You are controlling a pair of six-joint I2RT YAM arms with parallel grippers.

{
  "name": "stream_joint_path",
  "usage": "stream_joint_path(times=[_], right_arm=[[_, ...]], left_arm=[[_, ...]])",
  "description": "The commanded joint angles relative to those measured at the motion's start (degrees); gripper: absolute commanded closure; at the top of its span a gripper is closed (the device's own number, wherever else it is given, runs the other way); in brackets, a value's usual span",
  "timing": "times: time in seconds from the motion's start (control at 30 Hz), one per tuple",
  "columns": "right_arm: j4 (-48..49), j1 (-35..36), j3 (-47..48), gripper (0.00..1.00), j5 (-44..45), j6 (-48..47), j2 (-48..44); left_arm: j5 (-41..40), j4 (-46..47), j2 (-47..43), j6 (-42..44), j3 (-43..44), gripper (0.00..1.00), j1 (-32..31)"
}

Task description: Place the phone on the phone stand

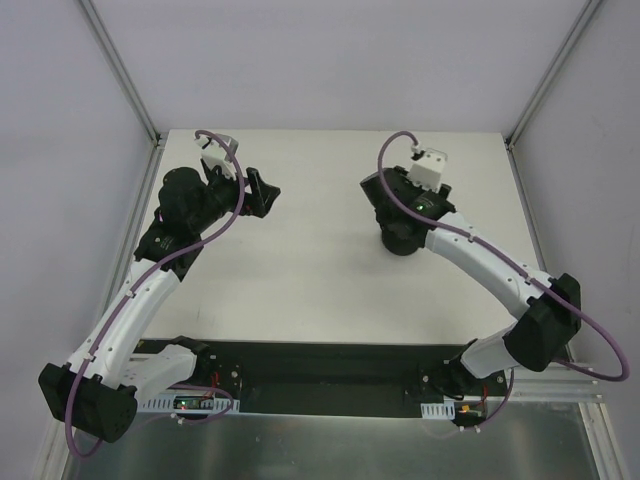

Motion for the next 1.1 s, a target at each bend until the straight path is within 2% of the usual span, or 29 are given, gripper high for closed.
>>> stream_joint_path(times=[0.0,0.03,0.1,0.17,0.33,0.4,0.43,0.47,0.6,0.73,0.83,1.07], right_arm=[[-26.4,-6.7,2.9,0.99,18.9,27.0,-6.2],[-31.3,-8.0,1.9,0.99,19.4,29.2,-8.2],[-33.3,-12.3,-0.9,0.99,20.4,30.2,-10.4],[-39.6,-17.9,-2.2,0.99,20.2,34.9,-13.8],[-40.4,-26.6,-10.0,0.99,21.8,34.3,-24.4],[-34.6,-31.3,-12.1,0.99,21.4,29.9,-27.1],[-31.9,-33.1,-13.5,0.99,20.5,23.7,-29.6],[-29.4,-36.8,-15.9,0.99,18.6,21.6,-30.9],[-17.0,-43.6,-21.7,0.99,15.5,12.9,-36.7],[-13.8,-50.7,-23.5,0.99,10.6,11.3,-38.1],[-11.7,-53.2,-24.3,0.99,8.9,10.9,-37.6],[-6.1,-53.8,-26.0,0.99,8.6,10.4,-38.3]], left_arm=[[1.6,2.2,-0.3,-1.0,0.1,0.2,0.4],[2.0,2.2,-0.2,-1.2,0.2,0.2,0.4],[2.6,3.5,-0.3,-1.9,0.2,0.2,0.4],[2.2,3.7,-0.3,-1.8,0.0,0.2,0.4],[3.1,3.7,0.2,-2.6,0.1,0.2,0.4],[3.8,3.9,0.4,-3.1,-0.1,0.2,0.4],[3.9,4.1,0.4,-3.2,-0.2,0.2,0.4],[3.8,4.0,0.4,-3.1,-0.2,0.2,0.4],[4.0,4.3,1.1,-3.2,-0.5,0.2,0.4],[4.6,4.4,1.8,-3.6,-0.4,0.2,0.3],[4.6,4.5,1.9,-3.6,-0.5,0.2,0.4],[4.7,4.6,2.6,-3.4,-0.5,0.2,0.4]])
